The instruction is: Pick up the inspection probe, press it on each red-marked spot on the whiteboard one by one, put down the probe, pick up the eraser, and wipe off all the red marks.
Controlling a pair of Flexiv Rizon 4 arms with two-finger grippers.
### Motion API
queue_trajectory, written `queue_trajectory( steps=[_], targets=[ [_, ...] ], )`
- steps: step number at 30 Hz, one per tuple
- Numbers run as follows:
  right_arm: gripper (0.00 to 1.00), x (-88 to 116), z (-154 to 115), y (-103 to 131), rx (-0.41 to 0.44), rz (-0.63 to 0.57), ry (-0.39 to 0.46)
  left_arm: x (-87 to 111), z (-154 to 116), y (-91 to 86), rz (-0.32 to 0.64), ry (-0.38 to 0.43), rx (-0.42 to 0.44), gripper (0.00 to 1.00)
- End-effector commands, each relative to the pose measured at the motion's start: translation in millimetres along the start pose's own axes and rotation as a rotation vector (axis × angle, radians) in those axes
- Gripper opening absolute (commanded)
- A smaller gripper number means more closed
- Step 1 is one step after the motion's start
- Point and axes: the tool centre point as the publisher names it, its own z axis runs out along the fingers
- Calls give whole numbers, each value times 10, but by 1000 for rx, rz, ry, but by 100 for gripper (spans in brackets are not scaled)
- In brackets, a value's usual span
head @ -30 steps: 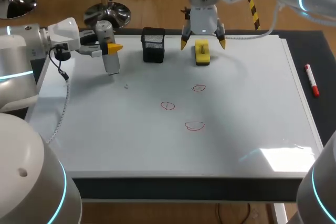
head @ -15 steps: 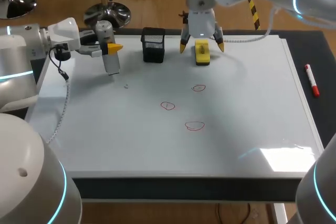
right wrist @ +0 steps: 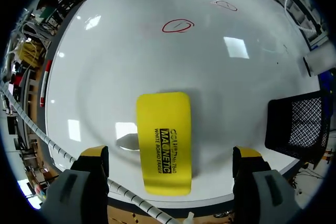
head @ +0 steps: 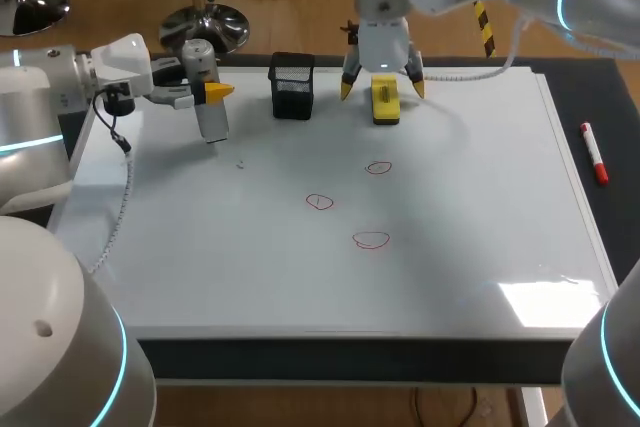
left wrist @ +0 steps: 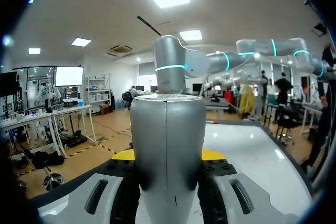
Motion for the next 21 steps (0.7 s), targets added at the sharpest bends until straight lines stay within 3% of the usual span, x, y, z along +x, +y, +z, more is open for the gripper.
queue_trajectory(
  steps=[1, 6, 12, 21],
  targets=[
    [92, 37, 8, 29, 22, -4, -24, 0, 0, -7, 1, 0, 1, 0],
    [86, 32, 13, 28, 24, -2, -33, 0, 0, -7, 1, 0, 1, 0],
    [85, 28, 20, 36, 23, -7, -31, 0, 0, -7, 1, 0, 1, 0],
    [65, 41, 9, 24, 28, -12, -24, 0, 0, -7, 1, 0, 1, 0]
  ],
)
